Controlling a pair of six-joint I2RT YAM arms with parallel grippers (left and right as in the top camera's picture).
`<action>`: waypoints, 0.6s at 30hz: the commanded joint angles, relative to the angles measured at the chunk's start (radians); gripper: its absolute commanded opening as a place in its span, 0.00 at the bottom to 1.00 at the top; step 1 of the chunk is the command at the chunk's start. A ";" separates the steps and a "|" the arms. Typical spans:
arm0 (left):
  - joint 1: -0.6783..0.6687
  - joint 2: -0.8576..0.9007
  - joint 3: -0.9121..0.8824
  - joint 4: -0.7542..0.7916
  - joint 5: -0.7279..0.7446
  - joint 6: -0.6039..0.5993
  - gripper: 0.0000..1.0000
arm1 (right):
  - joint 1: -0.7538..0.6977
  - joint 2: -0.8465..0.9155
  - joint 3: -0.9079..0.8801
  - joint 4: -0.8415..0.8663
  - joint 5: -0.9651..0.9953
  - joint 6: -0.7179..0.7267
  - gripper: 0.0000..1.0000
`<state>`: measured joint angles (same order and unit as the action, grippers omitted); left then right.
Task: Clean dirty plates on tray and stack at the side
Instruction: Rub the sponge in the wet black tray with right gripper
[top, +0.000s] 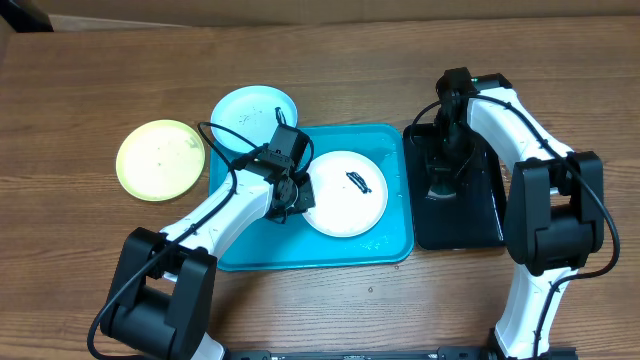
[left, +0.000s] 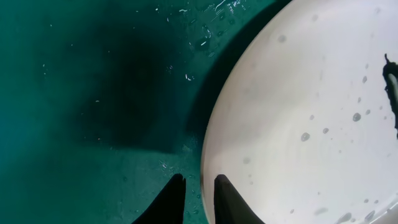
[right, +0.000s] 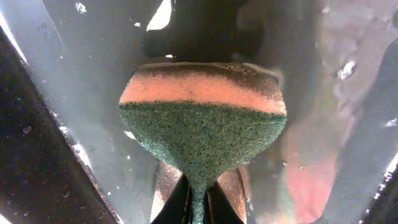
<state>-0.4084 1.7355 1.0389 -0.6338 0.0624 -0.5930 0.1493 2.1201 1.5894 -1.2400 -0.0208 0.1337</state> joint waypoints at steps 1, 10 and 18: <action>-0.006 0.012 -0.005 0.010 -0.019 0.009 0.20 | -0.005 -0.022 0.029 0.005 0.001 0.001 0.04; -0.006 0.026 -0.005 0.015 -0.019 0.009 0.19 | -0.005 -0.022 0.029 0.005 0.001 0.001 0.04; -0.004 0.056 -0.004 0.023 -0.018 0.010 0.14 | -0.005 -0.022 0.029 0.005 0.001 0.001 0.04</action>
<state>-0.4084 1.7790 1.0389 -0.6125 0.0624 -0.5926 0.1493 2.1201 1.5894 -1.2400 -0.0216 0.1337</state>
